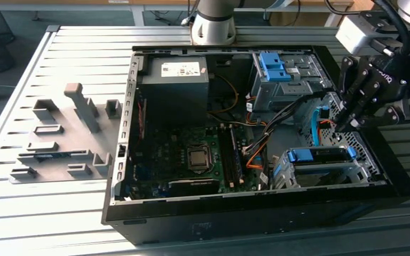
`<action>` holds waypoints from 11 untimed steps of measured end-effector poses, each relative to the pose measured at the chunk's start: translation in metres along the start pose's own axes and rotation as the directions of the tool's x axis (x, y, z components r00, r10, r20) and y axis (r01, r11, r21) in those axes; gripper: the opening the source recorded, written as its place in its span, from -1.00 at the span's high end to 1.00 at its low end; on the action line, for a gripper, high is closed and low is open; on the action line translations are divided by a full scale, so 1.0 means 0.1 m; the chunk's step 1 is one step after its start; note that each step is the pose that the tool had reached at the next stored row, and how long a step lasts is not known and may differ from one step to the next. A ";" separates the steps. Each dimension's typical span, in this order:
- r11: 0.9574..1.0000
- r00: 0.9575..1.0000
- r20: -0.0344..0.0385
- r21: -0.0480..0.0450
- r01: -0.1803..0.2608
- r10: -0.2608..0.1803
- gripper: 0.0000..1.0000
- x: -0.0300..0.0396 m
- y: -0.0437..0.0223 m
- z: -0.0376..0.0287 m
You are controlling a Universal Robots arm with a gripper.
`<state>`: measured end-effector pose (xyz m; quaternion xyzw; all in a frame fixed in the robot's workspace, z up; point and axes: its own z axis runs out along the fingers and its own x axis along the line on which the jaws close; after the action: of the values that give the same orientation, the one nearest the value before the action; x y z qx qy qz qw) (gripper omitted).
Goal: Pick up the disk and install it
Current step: 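Insert the first disk wire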
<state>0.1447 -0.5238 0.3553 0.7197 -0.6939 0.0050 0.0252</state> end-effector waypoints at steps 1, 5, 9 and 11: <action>1.000 1.000 0.000 0.000 0.000 0.000 0.50 -0.002 -0.002 0.005; 1.000 1.000 0.000 0.000 0.000 0.000 0.50 -0.007 -0.005 0.035; 1.000 1.000 0.000 0.000 0.000 0.000 0.50 -0.009 -0.006 0.048; 1.000 1.000 0.000 0.000 0.001 -0.001 0.50 -0.008 -0.006 0.032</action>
<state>0.1451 -0.5231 0.3520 0.7198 -0.6937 0.0050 0.0252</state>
